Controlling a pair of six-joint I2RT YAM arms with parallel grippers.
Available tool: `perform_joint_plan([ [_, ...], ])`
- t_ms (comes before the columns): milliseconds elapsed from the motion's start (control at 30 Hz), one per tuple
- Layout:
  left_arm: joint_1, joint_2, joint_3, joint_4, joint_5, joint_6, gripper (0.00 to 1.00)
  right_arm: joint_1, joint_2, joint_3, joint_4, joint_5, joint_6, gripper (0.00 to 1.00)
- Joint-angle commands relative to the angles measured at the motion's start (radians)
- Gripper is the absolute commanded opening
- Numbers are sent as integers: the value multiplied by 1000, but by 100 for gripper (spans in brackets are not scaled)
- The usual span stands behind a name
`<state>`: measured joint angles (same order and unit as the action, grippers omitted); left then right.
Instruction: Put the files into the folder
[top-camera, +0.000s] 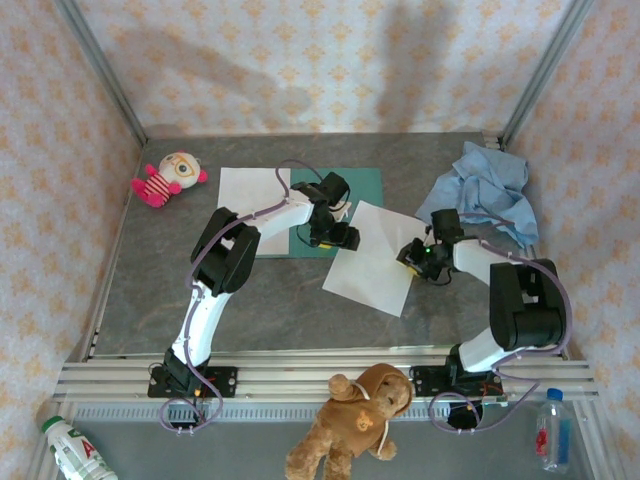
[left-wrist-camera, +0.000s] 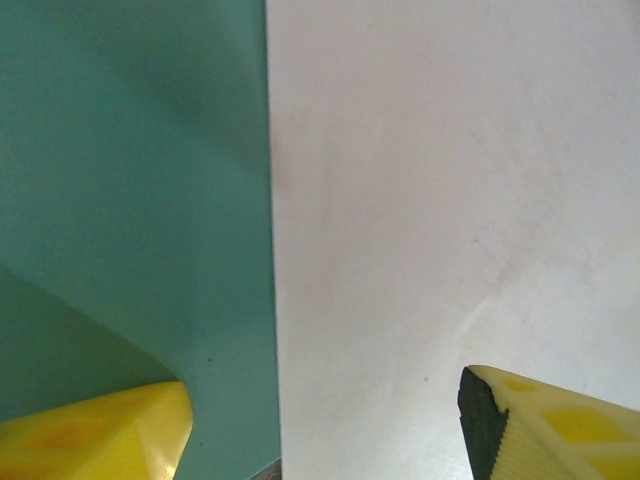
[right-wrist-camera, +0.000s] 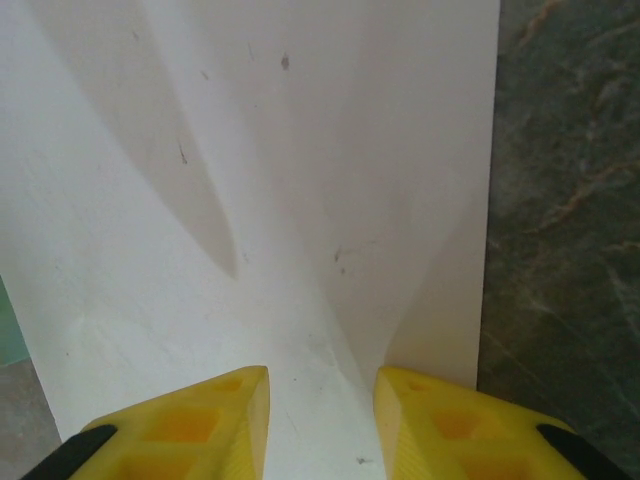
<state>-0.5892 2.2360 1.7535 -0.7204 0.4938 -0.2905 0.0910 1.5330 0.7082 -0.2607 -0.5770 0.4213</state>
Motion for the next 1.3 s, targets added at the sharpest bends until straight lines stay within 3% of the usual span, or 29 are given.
perform_joint_plan([
  [0,3,17,-23,18,-7,-6,76,21,38,-16,22,16,25,35],
  [467,1,21,-43,25,-15,-7,81,79,76,14,60,13,68,34],
  [533,0,22,-40,23,-18,-6,89,86,79,17,68,9,75,34],
  [1267,-16,45,-19,-14,-69,13,90,108,100,39,138,-24,148,33],
])
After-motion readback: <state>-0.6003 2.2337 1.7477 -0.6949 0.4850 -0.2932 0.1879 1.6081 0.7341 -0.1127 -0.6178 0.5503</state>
